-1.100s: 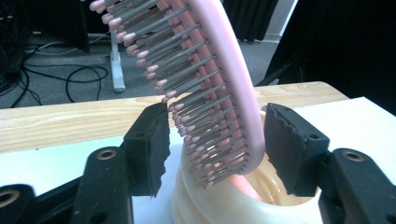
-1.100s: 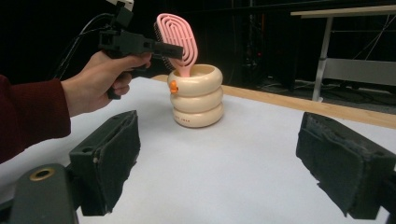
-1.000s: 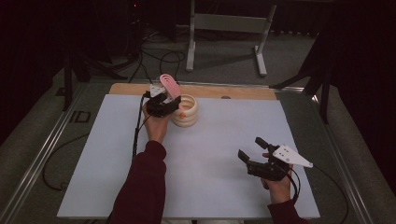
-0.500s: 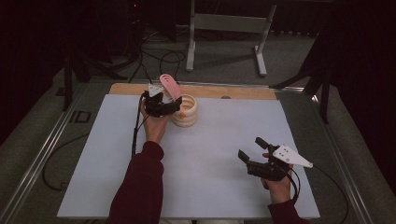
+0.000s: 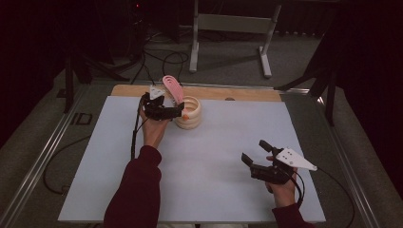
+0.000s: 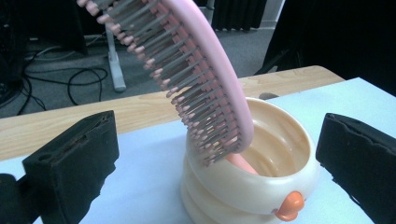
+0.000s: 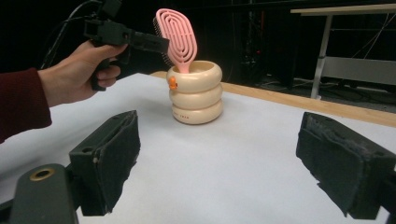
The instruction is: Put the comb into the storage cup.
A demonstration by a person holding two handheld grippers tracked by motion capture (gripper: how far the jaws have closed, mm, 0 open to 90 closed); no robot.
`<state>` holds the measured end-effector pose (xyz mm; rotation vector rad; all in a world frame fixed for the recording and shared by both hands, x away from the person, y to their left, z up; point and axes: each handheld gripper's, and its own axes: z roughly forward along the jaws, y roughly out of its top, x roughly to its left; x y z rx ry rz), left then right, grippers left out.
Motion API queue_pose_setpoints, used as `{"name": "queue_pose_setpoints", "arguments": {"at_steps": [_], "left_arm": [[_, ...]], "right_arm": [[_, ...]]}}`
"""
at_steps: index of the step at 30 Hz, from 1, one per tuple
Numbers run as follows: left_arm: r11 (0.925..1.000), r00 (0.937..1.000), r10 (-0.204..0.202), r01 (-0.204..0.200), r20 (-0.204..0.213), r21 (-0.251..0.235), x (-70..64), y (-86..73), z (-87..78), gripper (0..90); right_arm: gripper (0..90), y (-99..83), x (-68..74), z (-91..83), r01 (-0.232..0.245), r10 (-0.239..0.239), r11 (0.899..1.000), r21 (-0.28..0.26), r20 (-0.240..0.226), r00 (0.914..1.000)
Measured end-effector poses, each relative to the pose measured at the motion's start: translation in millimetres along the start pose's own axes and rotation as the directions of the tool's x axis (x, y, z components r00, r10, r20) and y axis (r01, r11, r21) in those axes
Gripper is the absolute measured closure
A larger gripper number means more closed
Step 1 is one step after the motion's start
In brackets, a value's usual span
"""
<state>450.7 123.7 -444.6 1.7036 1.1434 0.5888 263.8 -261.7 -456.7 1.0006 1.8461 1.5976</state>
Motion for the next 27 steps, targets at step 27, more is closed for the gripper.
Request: {"name": "queue_pose_setpoints", "arguments": {"at_steps": [27], "left_arm": [[0.9982, 0.9952, 0.058, -0.059, 0.078, 0.011, 7.2, -12.0, -39.6, 0.0]], "right_arm": [[13.6, -2.4, -0.9, 1.5, 0.010, -0.010, 1.000, 0.015, 0.006, 0.9999]]}}
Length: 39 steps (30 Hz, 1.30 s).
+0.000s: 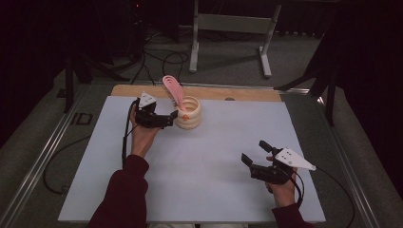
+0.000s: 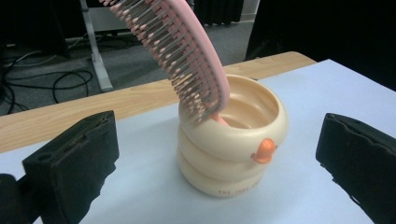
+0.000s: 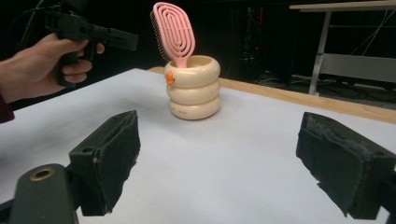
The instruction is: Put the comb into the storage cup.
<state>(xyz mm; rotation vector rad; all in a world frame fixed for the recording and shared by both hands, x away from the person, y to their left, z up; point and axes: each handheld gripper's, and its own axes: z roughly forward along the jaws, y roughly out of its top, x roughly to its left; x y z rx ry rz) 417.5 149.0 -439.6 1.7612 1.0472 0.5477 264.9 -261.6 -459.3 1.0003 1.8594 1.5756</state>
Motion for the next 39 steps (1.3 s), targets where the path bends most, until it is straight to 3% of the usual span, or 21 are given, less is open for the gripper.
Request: {"name": "queue_pose_setpoints", "arguments": {"at_steps": [13, 39], "left_arm": [[0.9999, 0.9993, 0.014, -0.014, 0.035, -0.006, 2.2, -6.3, -28.3, 0.0], [0.9995, 0.9993, 0.010, -0.009, 0.035, -0.031, 8.9, -33.7, -83.0, 0.0]], "right_arm": [[13.5, -1.3, 0.8, 1.5, 0.008, -0.008, 1.000, 0.011, 0.002, 1.0000], [13.5, -3.6, -0.2, 2.9, 0.011, -0.011, 1.000, 0.026, 0.004, 0.9999]]}}
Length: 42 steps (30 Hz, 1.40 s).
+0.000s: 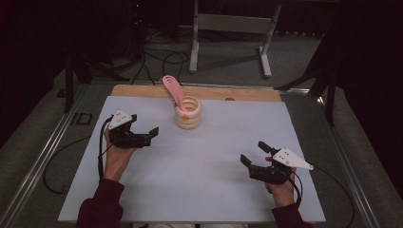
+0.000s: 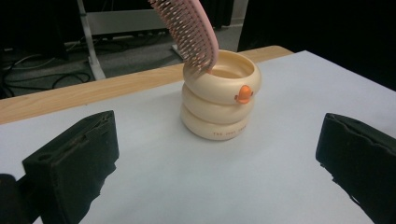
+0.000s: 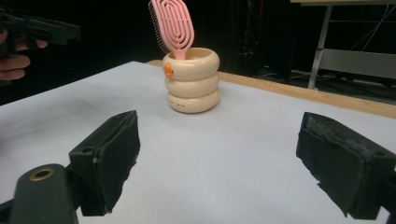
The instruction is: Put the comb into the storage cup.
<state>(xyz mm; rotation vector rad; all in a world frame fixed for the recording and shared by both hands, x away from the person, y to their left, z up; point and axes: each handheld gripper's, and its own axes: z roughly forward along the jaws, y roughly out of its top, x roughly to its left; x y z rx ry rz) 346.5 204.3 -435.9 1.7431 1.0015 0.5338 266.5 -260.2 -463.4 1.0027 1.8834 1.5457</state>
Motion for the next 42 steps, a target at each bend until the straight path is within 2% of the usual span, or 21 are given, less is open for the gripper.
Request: {"name": "queue_pose_setpoints", "arguments": {"at_steps": [3, 8, 18, 23, 28, 36, 42], "left_arm": [[0.9999, 1.0000, -0.003, 0.003, 0.001, -0.011, -0.4, -4.6, -7.1, 0.0], [0.9995, 0.9999, 0.016, -0.016, -0.005, -0.026, -1.3, -14.8, -24.2, 0.0], [0.9989, 0.9998, 0.014, -0.014, -0.014, -0.044, -1.9, -30.1, -44.2, 0.0], [0.9986, 0.9999, 0.009, -0.010, -0.013, -0.051, -2.9, -35.5, -49.2, 0.0], [0.9976, 0.9995, 0.008, -0.010, -0.032, -0.068, -3.5, -41.6, -57.6, 0.0], [0.9962, 0.9978, 0.042, -0.046, -0.052, -0.075, -7.9, -55.9, -69.9, 0.0], [0.9953, 0.9976, 0.042, -0.047, -0.056, -0.085, -8.1, -64.3, -75.4, 0.0]], "right_arm": [[13.4, 0.0, 0.1, 0.1, 0.000, 0.000, 1.000, 0.002, 0.002, 1.0000], [13.4, -0.5, 0.1, 0.6, 0.001, -0.001, 1.000, 0.005, 0.004, 1.0000], [13.4, -2.0, 1.3, 2.4, 0.012, -0.012, 1.000, 0.016, 0.008, 0.9999], [13.4, -2.5, 1.5, 2.6, 0.014, -0.014, 1.000, 0.019, 0.008, 0.9999], [13.4, -2.7, 0.2, 1.5, 0.013, -0.013, 1.000, 0.019, 0.012, 0.9998], [13.1, -4.6, -0.4, 0.5, 0.015, -0.015, 1.000, 0.026, 0.017, 0.9997], [12.9, -6.9, -0.2, -0.3, 0.033, -0.034, 0.999, 0.039, 0.022, 0.9992]]}}
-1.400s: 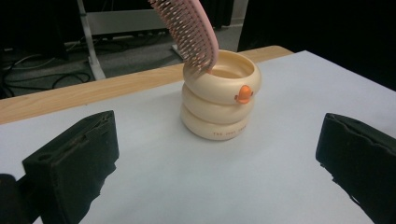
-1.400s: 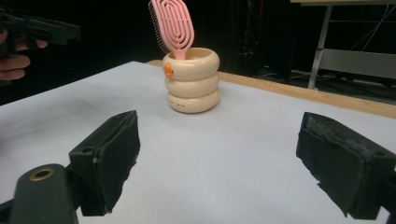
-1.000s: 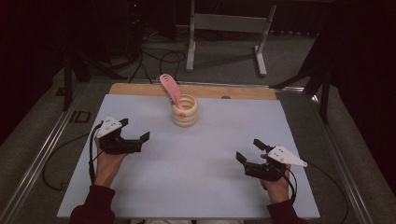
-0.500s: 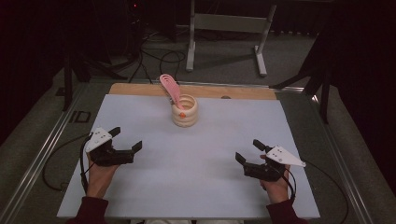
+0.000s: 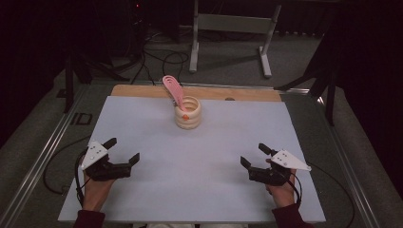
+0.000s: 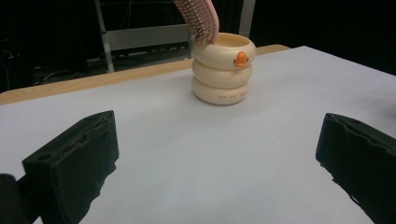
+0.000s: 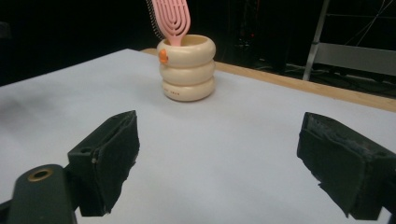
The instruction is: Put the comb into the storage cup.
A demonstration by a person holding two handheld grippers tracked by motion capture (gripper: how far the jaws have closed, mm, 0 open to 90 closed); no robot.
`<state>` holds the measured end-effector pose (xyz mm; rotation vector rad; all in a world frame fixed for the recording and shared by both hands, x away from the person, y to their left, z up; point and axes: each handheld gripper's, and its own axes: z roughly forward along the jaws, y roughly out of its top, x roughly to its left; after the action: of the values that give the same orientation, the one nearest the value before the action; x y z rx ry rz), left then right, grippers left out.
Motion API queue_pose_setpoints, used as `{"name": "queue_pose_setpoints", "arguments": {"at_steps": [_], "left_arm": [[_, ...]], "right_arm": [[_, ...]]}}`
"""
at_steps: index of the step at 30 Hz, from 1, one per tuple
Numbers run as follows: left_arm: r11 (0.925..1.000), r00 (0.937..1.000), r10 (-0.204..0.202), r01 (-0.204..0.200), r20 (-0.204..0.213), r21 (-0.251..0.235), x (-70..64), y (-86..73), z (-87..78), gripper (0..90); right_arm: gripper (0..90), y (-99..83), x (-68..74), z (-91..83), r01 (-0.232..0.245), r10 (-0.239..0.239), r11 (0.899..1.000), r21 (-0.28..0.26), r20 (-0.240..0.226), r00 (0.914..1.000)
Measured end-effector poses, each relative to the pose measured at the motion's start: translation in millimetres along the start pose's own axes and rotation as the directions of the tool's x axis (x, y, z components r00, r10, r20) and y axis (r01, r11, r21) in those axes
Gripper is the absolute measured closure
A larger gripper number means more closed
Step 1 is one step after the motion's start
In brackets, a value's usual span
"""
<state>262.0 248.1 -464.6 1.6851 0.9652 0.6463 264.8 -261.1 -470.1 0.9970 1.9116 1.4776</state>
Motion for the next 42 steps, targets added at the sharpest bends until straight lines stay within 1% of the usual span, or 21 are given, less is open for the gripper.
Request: {"name": "queue_pose_setpoints", "arguments": {"at_steps": [1, 4, 5, 12, 20, 26, 33, 42], "left_arm": [[1.0000, 1.0000, -0.001, 0.001, 0.000, -0.008, 0.3, -2.3, -2.4, 0.0], [1.0000, 1.0000, -0.001, 0.001, -0.003, -0.009, 0.4, -3.1, -3.3, 0.0], [0.9999, 1.0000, -0.003, 0.003, -0.004, -0.017, 1.3, -4.8, -6.1, 0.0], [0.9993, 0.9999, -0.003, 0.003, -0.009, -0.037, 2.0, -6.8, -12.7, 0.0], [0.9989, 0.9998, -0.004, 0.003, -0.021, -0.048, 4.6, -7.8, -18.5, 0.0], [0.9982, 0.9990, -0.011, 0.008, -0.042, -0.059, 8.2, -9.8, -23.4, 0.0], [0.9983, 0.9984, -0.023, 0.020, -0.051, -0.054, 12.8, -14.4, -22.5, 0.0], [0.9986, 0.9986, -0.019, 0.017, -0.049, -0.049, 13.3, -16.3, -21.5, 0.0]], "right_arm": [[12.8, -0.7, -0.3, -0.3, -0.002, 0.002, 1.000, 0.001, 0.002, 1.0000], [12.8, -2.4, -1.7, -1.4, -0.003, 0.003, 1.000, 0.004, 0.008, 1.0000], [12.8, -2.4, -1.7, -1.4, -0.003, 0.003, 1.000, 0.004, 0.008, 1.0000], [12.3, -5.4, -5.2, -5.1, -0.006, 0.006, 1.000, 0.005, 0.018, 0.9998], [12.3, -7.9, -9.9, -7.1, -0.011, 0.011, 1.000, 0.002, 0.032, 0.9994], [12.2, -9.7, -9.9, -6.4, -0.009, 0.009, 1.000, 0.000, 0.030, 0.9995], [12.2, -12.0, -12.2, -6.1, -0.014, 0.014, 1.000, -0.002, 0.037, 0.9992], [12.2, -11.7, -16.2, -9.3, -0.013, 0.013, 1.000, -0.008, 0.052, 0.9985]]}}
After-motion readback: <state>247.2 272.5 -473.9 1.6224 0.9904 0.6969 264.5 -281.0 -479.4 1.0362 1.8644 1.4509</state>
